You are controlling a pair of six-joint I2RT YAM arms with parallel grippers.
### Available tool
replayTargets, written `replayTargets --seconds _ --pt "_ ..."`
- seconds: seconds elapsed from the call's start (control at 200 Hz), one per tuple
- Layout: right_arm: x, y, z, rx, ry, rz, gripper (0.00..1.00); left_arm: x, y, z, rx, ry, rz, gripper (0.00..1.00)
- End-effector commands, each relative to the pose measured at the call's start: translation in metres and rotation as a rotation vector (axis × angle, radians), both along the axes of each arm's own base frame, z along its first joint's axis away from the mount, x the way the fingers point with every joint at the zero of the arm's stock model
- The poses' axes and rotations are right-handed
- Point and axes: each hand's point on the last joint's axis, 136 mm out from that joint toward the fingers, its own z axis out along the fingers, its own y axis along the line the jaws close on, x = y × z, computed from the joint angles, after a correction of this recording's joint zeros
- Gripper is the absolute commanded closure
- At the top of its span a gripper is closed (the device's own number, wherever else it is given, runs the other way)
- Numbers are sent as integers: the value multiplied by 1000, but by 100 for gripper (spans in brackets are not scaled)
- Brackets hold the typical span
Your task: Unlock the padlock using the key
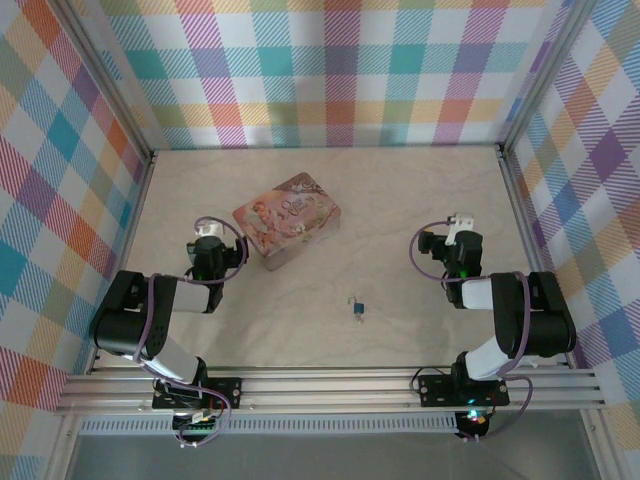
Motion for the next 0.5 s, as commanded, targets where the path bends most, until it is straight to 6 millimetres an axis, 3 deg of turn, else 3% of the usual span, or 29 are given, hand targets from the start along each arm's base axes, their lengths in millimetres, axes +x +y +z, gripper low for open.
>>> replayTargets --seconds 0.0,0.495 --pt "6 0 11 15 -46 2 0 9 10 11 -24 -46 27 0" --pt "7 1 12 12 -45 6 0 9 11 12 -25 -47 28 0"
